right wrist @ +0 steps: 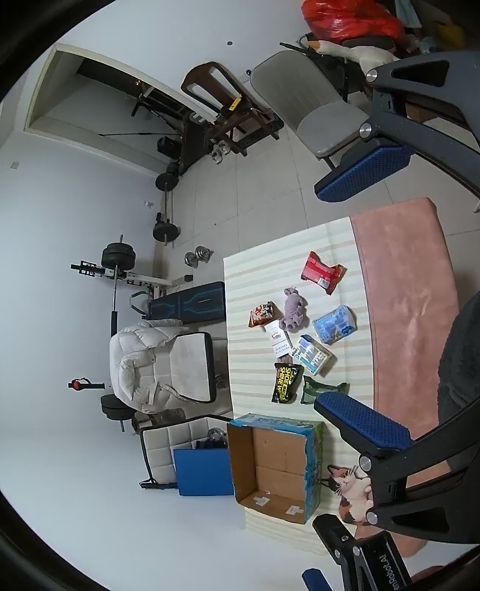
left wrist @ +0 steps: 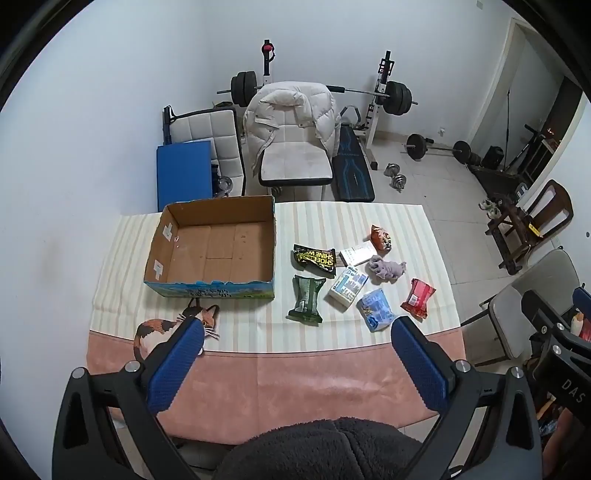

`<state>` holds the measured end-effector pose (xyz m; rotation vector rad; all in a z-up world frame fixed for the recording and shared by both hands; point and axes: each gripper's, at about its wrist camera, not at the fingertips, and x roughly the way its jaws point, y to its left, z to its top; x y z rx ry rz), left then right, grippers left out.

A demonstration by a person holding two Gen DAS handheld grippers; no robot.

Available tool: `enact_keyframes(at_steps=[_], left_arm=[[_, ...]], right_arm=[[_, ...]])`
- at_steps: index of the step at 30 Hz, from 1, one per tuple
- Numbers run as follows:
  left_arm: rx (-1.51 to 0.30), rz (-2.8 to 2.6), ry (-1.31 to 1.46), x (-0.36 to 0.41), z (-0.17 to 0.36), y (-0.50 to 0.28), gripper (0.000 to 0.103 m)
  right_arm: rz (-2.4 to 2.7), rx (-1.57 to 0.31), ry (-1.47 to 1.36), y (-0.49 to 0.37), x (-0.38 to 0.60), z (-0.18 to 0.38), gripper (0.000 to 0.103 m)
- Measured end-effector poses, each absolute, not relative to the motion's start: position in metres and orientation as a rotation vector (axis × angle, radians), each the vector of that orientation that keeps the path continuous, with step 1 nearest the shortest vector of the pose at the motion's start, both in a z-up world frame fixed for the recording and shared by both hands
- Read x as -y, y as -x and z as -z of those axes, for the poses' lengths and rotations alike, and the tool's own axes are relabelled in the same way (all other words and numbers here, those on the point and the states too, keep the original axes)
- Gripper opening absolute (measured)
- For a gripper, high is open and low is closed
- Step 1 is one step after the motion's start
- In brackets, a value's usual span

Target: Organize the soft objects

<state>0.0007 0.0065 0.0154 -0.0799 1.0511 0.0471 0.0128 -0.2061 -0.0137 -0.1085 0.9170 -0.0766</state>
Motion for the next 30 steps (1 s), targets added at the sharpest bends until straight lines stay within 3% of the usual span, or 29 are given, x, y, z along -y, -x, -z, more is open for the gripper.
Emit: enact_keyframes(at_steps=[30], left_arm=[[-1.031, -0.042, 0.08, -0.002, -0.017, -0.002, 0.103]], right_arm=[[0.066, -0.903, 0.12, -0.017, 0.201, 0.003, 0.103]])
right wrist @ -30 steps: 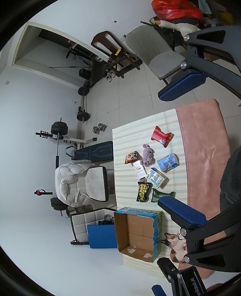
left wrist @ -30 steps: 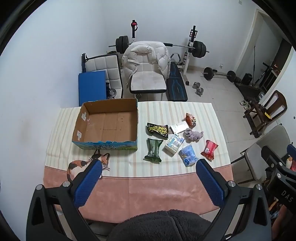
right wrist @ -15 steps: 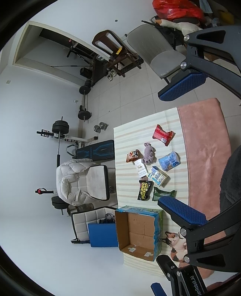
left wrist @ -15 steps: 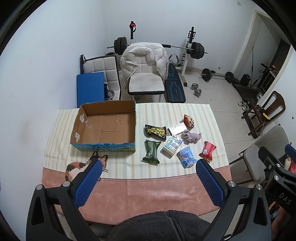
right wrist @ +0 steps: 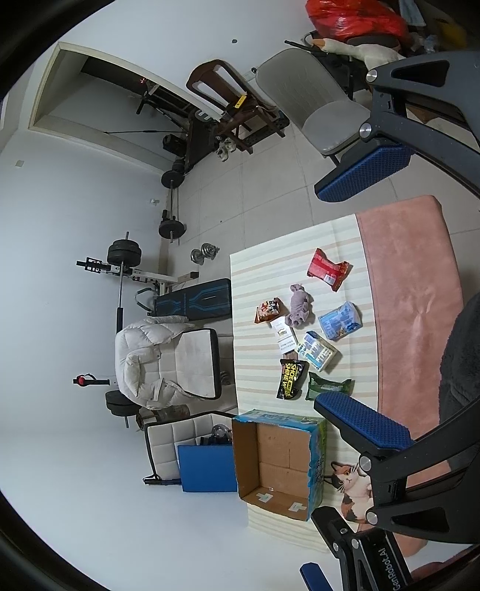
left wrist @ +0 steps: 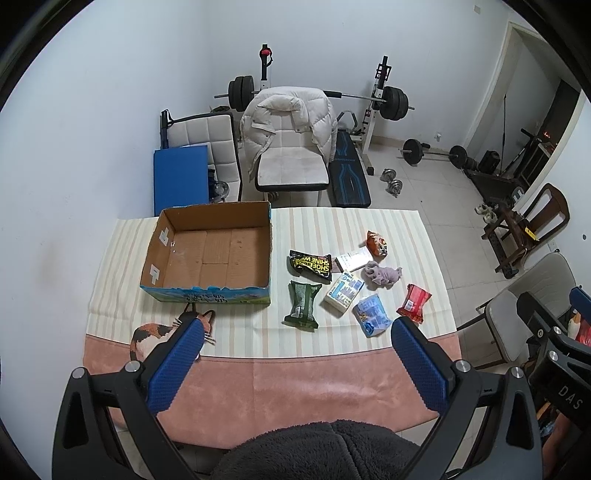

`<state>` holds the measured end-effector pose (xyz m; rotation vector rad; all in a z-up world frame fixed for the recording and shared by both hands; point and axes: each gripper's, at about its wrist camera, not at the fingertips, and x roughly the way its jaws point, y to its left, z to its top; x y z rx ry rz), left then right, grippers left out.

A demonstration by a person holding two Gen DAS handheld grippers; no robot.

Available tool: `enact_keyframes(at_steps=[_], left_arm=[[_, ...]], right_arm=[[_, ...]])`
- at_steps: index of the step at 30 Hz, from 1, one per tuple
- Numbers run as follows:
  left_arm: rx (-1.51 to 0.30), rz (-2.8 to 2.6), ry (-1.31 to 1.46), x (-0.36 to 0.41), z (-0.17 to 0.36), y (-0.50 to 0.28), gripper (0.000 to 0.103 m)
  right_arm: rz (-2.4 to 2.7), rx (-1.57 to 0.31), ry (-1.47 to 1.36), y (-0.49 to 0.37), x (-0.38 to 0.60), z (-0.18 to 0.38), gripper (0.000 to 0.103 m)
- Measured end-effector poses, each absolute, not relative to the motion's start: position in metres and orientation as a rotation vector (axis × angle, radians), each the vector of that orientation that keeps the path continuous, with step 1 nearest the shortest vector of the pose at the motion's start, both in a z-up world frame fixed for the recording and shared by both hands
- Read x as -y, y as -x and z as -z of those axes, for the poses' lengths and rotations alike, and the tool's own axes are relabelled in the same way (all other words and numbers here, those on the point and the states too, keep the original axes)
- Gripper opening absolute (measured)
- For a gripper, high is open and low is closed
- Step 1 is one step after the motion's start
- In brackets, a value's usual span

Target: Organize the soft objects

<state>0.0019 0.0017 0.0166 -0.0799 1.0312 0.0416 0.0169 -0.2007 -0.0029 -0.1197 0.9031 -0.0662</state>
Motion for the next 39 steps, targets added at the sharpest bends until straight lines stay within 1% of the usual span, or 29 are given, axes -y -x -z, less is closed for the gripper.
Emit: enact_keyframes(at_steps=[39], left_arm=[[-1.005, -0.049, 0.081, -0.004, -0.028, -0.004, 0.103]], right_arm=[[0.043, -0.864, 0.092, -0.019, 0.193, -0.001, 0.103]])
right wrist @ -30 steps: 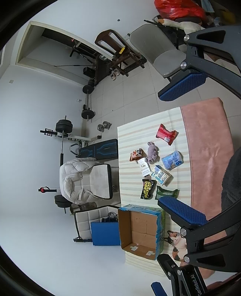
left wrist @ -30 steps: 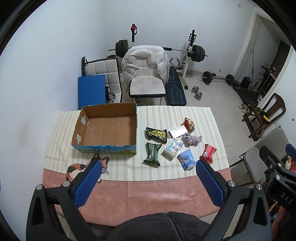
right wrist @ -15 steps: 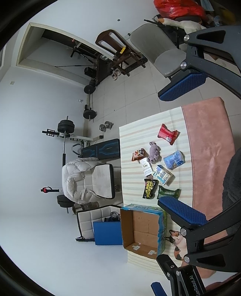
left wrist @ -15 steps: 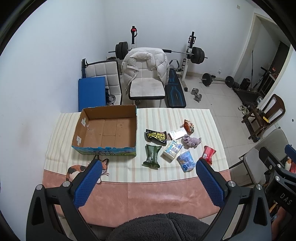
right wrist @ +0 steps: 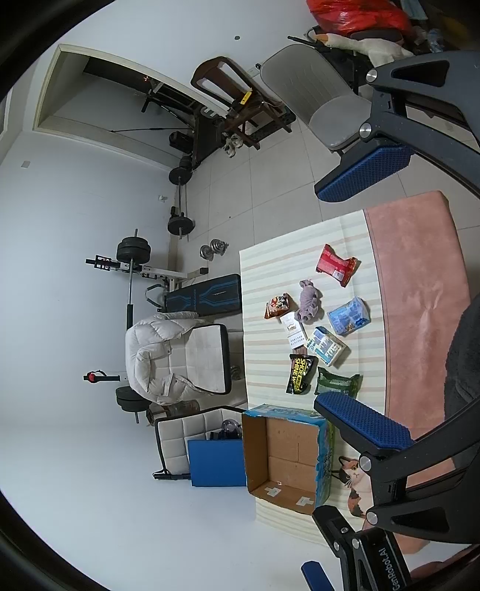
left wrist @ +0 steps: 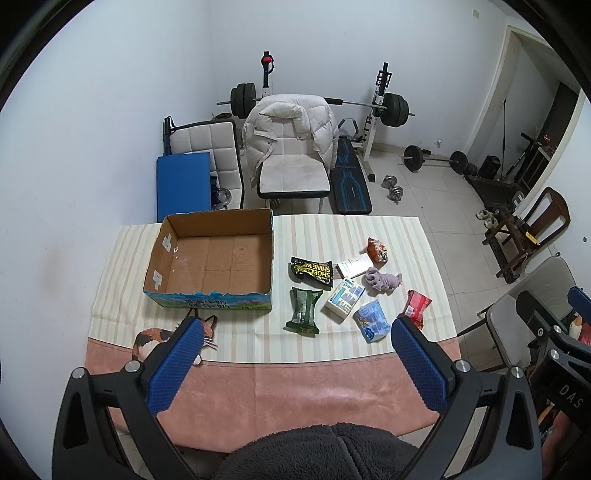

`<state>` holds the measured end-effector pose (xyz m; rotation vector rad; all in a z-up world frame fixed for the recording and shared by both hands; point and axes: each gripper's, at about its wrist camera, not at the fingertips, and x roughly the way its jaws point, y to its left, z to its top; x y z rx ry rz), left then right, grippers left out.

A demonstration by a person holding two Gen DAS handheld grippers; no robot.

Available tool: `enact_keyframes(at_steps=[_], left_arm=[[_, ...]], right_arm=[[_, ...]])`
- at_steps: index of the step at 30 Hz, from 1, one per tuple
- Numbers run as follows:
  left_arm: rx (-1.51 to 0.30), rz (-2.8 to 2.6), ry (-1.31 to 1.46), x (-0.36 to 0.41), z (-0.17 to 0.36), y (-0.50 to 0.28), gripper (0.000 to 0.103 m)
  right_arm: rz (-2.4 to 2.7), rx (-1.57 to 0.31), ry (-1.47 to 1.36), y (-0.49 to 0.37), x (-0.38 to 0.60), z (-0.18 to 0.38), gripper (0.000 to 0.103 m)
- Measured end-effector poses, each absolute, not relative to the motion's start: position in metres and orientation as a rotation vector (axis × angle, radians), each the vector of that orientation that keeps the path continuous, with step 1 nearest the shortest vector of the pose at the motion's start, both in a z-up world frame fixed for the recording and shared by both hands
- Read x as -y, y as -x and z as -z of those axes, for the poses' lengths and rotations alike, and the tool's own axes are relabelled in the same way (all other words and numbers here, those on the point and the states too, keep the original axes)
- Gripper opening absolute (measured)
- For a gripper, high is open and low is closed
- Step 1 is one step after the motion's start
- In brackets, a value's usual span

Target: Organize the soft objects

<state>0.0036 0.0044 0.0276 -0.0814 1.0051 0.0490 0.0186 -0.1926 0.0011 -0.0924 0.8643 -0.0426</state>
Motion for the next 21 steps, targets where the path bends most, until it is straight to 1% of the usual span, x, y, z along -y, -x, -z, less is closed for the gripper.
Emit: enact_keyframes(at_steps=[8, 13, 17, 21], left_arm=[[-1.009, -0.048, 0.085, -0.003, -0.029, -0.005, 0.103], [-1.032, -0.045, 0.087, -0.003, -0.011, -0.014, 0.103], [-1.108, -0.028, 0.095, -0.003, 0.027, -0.048, 0.103], [-1.217, -0.015, 0.06, 0.004, 0.087, -0.097, 0.103]], right_arm=[[0.04, -0.869, 0.084, -0.016, 0.198, 0.001, 0.103], [0.043, -0.889, 0.069, -0.018, 0.203, 0.011, 0.103], [0.044, -0.949, 0.024, -0.039, 0.219, 0.038, 0.103], [0.034, -1.077, 0.009, -0.081, 0.233, 0.095, 0.103]])
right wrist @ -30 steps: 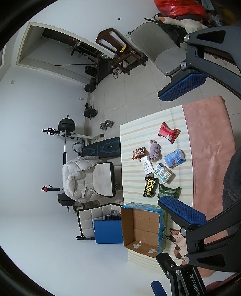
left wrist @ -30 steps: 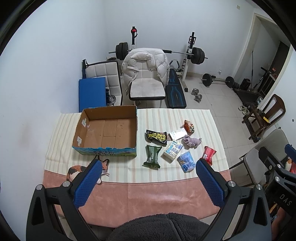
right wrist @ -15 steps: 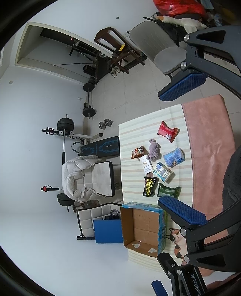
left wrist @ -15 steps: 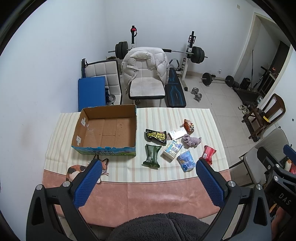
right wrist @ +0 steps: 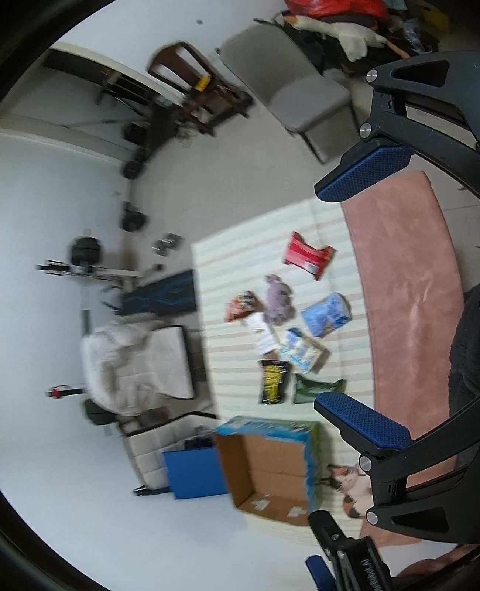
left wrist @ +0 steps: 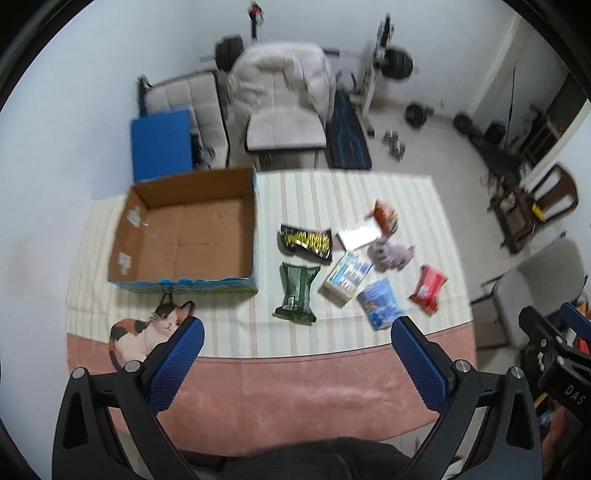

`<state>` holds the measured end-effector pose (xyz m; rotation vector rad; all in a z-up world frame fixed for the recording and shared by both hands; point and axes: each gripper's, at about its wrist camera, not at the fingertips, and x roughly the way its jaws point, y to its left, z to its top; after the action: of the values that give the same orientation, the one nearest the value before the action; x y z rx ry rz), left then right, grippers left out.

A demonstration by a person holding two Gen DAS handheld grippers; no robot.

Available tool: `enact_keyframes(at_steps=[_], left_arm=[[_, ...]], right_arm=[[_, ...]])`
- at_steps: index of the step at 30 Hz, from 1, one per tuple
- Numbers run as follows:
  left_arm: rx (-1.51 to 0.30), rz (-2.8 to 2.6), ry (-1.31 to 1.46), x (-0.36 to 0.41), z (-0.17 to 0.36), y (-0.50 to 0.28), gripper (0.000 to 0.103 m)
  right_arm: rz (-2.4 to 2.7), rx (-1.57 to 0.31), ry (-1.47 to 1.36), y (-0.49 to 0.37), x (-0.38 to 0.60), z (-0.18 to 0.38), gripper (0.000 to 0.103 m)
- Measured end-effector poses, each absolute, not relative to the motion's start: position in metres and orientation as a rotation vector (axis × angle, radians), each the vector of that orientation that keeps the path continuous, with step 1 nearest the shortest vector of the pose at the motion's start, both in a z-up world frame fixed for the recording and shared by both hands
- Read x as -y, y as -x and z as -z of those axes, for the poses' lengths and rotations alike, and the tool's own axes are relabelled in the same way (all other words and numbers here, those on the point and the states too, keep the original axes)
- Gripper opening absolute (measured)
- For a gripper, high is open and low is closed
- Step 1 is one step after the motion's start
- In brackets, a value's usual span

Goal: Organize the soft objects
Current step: 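Grasp the yellow tissue pack with the left tool while the right grasps the light-blue pack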

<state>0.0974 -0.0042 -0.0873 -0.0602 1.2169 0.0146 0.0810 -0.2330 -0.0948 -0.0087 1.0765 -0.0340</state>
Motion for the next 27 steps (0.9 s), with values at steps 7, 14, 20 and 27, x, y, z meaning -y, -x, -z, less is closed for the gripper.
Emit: enact_keyframes(at_steps=[7, 14, 20, 27], left_arm=[[-1.344, -0.016, -0.096, 0.022, 0.194, -0.177, 0.103], [-1.48, -0.02, -0.196, 0.034, 0.282, -0.224, 0.103], [-1.567, 0.018, -0.249, 0.048, 0.325, -0.243, 0.103], [-1.65, 0.172, -0.279, 0.092, 0.361, -0.256, 0.103]], right_arm=[[-0.039, -1.321, 0.063, -0.171, 0.231, 0.263, 0.103], [-0.091, -1.548, 0.101, -0.228, 0.214, 0.426, 0.102], [-0.127, -1.681, 0.051, -0.235, 0.207, 0.489, 0.08], [0.023, -1.694, -0.077, -0.223, 0.256, 0.497, 0.065]])
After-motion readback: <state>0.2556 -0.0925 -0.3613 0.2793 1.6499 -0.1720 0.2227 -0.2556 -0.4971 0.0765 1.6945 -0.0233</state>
